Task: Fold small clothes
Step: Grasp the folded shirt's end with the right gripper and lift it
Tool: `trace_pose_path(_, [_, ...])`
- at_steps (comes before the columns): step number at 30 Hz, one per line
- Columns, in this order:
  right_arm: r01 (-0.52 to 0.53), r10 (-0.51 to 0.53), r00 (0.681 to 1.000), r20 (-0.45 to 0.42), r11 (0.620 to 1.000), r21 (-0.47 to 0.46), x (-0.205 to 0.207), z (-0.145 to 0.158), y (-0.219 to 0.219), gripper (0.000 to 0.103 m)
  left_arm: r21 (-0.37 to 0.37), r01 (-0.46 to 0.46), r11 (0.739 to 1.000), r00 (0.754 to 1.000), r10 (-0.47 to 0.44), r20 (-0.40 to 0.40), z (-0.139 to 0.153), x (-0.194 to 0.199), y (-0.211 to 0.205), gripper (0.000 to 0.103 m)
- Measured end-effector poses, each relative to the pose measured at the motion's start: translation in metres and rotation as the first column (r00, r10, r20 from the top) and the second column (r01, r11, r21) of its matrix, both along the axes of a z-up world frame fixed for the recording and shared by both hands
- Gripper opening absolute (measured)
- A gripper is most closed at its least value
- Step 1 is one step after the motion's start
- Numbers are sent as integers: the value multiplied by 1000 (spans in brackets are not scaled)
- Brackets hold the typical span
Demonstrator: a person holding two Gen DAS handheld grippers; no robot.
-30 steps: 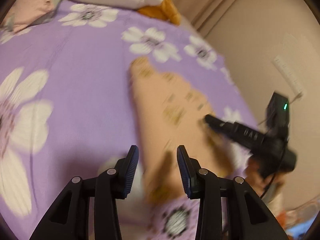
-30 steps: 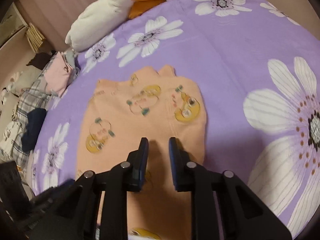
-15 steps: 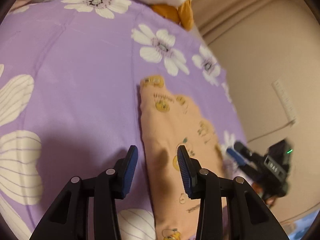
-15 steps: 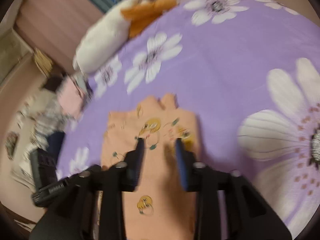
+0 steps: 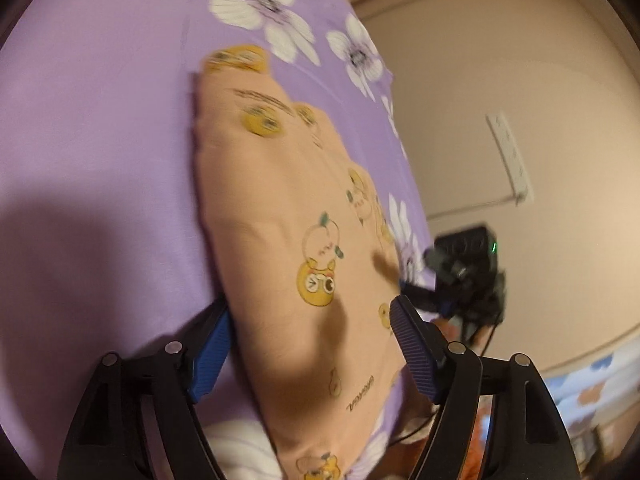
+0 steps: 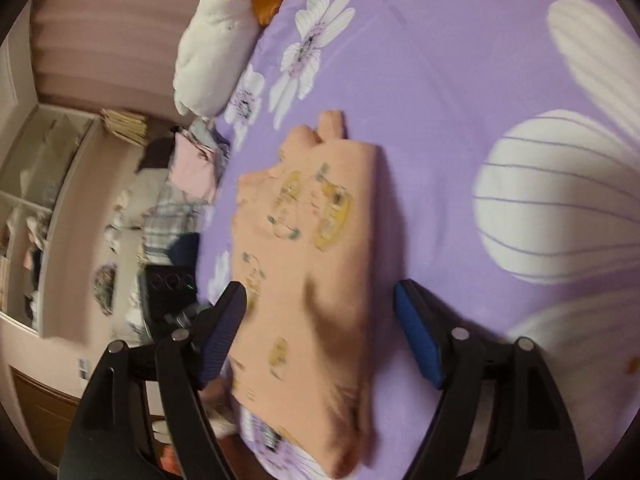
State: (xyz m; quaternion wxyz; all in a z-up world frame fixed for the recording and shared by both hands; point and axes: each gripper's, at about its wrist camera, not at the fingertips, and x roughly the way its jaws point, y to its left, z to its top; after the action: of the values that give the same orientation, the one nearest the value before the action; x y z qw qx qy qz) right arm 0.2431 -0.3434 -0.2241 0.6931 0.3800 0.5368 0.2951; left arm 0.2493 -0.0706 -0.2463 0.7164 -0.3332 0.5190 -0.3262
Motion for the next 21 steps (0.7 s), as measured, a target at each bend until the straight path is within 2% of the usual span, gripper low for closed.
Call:
trace_pose_path(2, [-24,25,999,-27,999,26,8,-4,17,76,14,34,999,999,-34,2,3,4,-14,75])
trace_pose_path(6, [-48,49,999,6,996,-76,9,1,38,70,-51,4,999,1000,-4,-8,-6,10,-12,73])
trace_pose_path(7, [-46,47,999,8,995,-94,10,1,39,62,-49,0,999,1000,0,-2,-7,9,-10,68])
trace_pose_path(8, [-39,39,999,6,994,-106,11,-2,38,57,-16,-22,1000,1000,22,1,-9,8,-9,57])
trace_pose_path(9, [-24,24,1000,-5,992,-123,11,-6,34,41,11,-42,999,999,42,-5,-12,5,-4,41])
trace_pose_path(10, [-13,11,1000,-15,991,-136,12,-11,30,23,43,-63,997,998,64,-9,-15,6,-5,38])
trace_pose_path(12, [4,-5,1000,-6,991,-137,12,-16,29,18,63,-79,995,997,79,3,-16,6,-8,37])
trace_pose_path(14, [20,-15,999,32,985,-172,10,-10,33,19,120,-101,988,995,100,17,-10,5,-17,36])
trace_pose_path(17, [45,-29,997,74,973,-225,8,4,40,21,167,-137,976,990,137,12,4,0,-23,32])
trace_pose_path(19, [64,-39,991,130,979,-192,4,19,41,19,221,-154,963,988,145,58,23,-5,-25,31])
trace_pose_path(21, [65,-33,973,229,988,-137,-3,47,42,17,266,-171,949,982,142,124,47,-11,-23,30])
